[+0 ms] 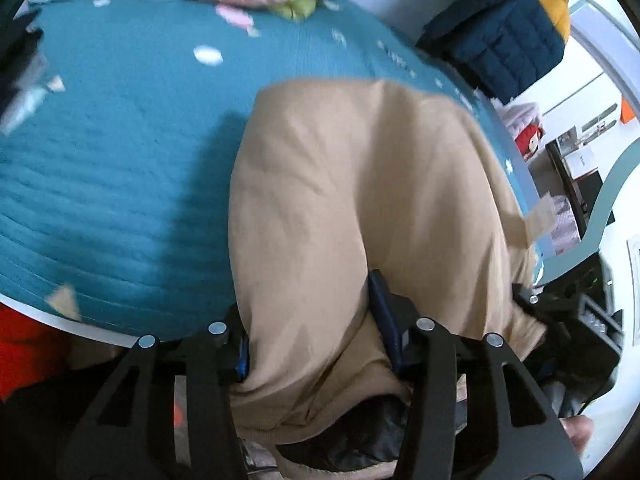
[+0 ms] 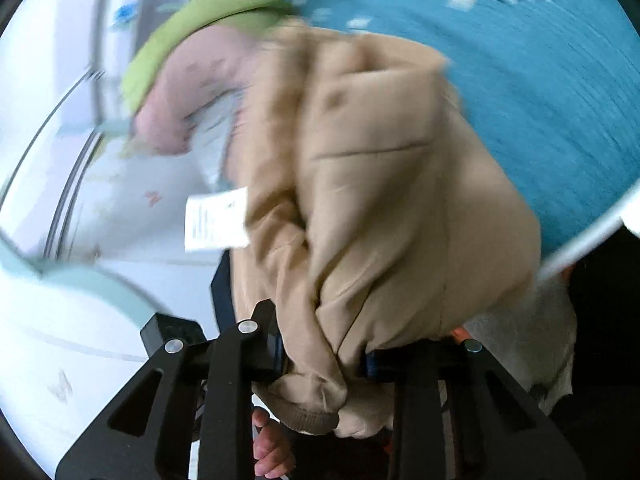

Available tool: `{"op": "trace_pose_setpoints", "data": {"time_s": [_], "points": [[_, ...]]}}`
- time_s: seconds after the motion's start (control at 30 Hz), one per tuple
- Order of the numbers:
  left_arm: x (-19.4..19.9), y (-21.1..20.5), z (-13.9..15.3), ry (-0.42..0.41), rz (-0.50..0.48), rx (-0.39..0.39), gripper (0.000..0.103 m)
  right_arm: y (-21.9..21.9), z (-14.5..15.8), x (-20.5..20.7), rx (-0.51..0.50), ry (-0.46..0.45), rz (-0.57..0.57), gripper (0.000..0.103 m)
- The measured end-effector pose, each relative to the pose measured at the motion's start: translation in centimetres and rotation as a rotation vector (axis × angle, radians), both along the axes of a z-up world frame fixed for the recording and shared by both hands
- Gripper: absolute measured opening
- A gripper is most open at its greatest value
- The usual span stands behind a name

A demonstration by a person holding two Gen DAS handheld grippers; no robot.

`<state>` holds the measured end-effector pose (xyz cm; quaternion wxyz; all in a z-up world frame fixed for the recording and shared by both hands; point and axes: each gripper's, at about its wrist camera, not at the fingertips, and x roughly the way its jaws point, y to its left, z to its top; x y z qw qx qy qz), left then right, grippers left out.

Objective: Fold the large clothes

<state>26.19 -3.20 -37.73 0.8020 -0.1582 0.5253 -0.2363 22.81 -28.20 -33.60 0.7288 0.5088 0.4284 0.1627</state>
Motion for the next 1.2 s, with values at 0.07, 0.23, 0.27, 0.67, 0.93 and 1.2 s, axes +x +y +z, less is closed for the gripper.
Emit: {"op": "trace_pose_setpoints", "data": {"time_s": [0.07,0.23,0.27,0.67,0.93,1.2], "points": [[-0.6,2.3,2.2,-0.037,0.032,-0.017,0.048,1.9,2.2,1.9,-0.022,-0.056,0.053,0.026],[0.3,9.0,5.4,-0.136,0.119,-0.031,0.048,7.8,6.2,5.5,-0.027,-0.175,0.183,0.026],[0.4,11.2,6.7,-0.167,0.149,-0.029,0.048,9.8,7.1,7.0,-0.026,-0.208,0.223,0.026],[3.9,33.5,15.2,-0.382,0.494,0.207,0.048,35.5,10.0,18.6,0.056,-0.411,0.533,0.025],[8.2,43.5,7.1,-0.174,0.581,0.365,0.049,46.1,0.6,20.5,-0.135,-0.145,0.52,0.036],[6.0,43.2,4.3,-0.258,0.599,0.432,0.082,44.8,-1.4,18.9,-0.246,-0.111,0.408,0.052]]}}
